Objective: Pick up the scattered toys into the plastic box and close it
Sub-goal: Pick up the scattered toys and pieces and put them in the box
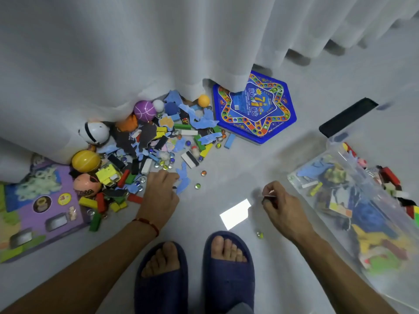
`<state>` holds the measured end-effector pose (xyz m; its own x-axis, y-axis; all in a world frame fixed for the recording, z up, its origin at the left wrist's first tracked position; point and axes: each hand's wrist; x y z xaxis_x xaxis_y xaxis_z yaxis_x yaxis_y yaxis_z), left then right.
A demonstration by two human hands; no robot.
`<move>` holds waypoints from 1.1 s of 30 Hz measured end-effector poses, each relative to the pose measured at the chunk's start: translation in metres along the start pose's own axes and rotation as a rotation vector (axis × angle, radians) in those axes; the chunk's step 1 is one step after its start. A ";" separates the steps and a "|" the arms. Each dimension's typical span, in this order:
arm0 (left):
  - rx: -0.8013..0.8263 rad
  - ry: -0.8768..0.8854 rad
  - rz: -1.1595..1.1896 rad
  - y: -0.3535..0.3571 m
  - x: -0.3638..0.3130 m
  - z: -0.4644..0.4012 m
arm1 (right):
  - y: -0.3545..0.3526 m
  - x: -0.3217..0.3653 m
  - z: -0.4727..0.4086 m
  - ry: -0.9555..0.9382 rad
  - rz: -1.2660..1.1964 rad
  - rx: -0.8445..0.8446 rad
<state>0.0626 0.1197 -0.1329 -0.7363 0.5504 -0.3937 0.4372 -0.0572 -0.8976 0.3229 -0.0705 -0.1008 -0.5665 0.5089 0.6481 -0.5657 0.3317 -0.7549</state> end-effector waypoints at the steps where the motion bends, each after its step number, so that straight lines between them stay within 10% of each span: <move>1: 0.017 0.002 0.002 0.002 0.002 0.000 | 0.002 -0.004 0.022 -0.032 0.039 0.049; 12: 0.142 0.101 -0.097 0.007 0.012 -0.006 | 0.035 -0.010 0.118 0.397 0.138 0.099; 15: 0.219 0.183 -0.156 0.002 0.012 -0.014 | 0.036 -0.019 0.115 0.265 0.093 -0.060; 18: 0.295 0.338 -0.276 -0.004 0.007 -0.024 | 0.029 -0.003 0.092 0.416 -0.258 -0.219; 23: 0.349 0.267 -0.378 -0.019 -0.004 -0.025 | 0.002 0.048 0.042 0.925 -1.221 0.035; 33: 0.241 0.443 -0.158 -0.129 -0.083 -0.055 | -0.106 0.102 0.054 0.841 -1.448 0.220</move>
<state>0.0958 0.1277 0.0263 -0.4719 0.8641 -0.1753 0.1692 -0.1064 -0.9798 0.2923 -0.0963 0.0508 0.8678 0.1832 0.4619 -0.4050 0.7993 0.4440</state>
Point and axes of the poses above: each hand's wrist, its own z-axis away from the middle knuckle, its own y-axis out of the palm, x = y × z, and after that the axes turned 10 degrees about -x, right-handed
